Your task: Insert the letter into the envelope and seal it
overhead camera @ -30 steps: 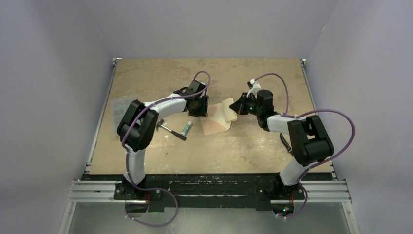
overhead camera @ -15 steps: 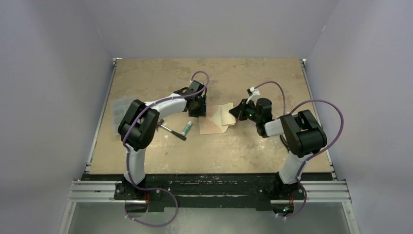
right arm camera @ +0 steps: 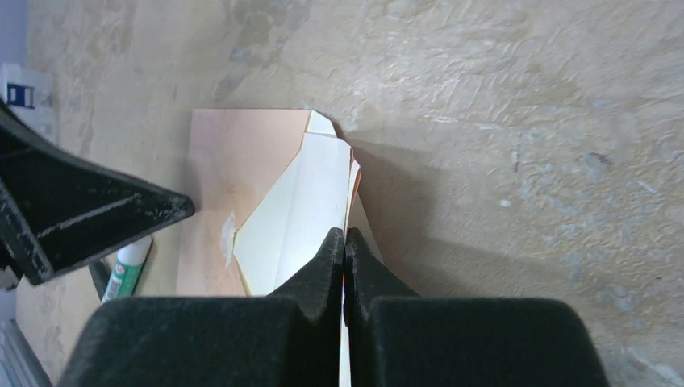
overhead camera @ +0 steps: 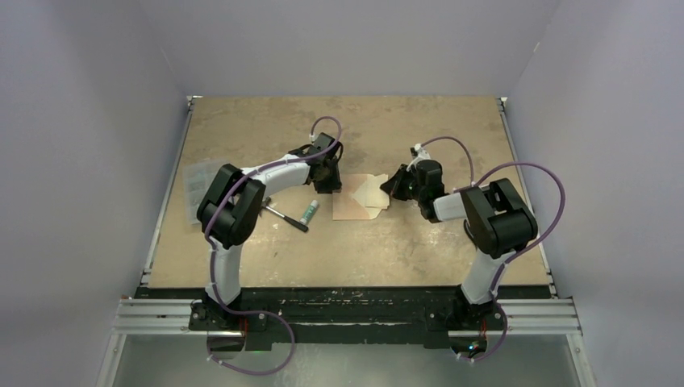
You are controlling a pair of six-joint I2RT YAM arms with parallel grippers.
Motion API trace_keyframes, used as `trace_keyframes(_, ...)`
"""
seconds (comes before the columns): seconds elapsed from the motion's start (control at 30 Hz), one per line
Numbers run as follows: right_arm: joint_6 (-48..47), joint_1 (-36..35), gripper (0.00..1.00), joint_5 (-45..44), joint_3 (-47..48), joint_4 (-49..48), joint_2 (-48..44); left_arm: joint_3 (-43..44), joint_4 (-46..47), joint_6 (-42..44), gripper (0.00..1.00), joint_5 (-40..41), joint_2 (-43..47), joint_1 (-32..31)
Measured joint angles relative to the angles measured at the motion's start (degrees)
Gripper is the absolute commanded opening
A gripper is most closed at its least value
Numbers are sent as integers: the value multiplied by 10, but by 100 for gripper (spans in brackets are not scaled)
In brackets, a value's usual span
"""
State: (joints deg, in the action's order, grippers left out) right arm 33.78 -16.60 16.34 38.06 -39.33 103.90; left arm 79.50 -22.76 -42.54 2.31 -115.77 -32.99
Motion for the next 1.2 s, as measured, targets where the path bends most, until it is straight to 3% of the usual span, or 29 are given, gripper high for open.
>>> trace_keyframes(0.17,22,0,0,-30,51,86,0,-3,10,-19,33,2,0,0)
trace_keyframes(0.37,23,0,0,-27,77,118,0,-14,40,-23,34,-15,2,0)
trace_keyframes(1.2,-19,-39,2,63,133,144,63,-25,75,-26,34,-49,1,0)
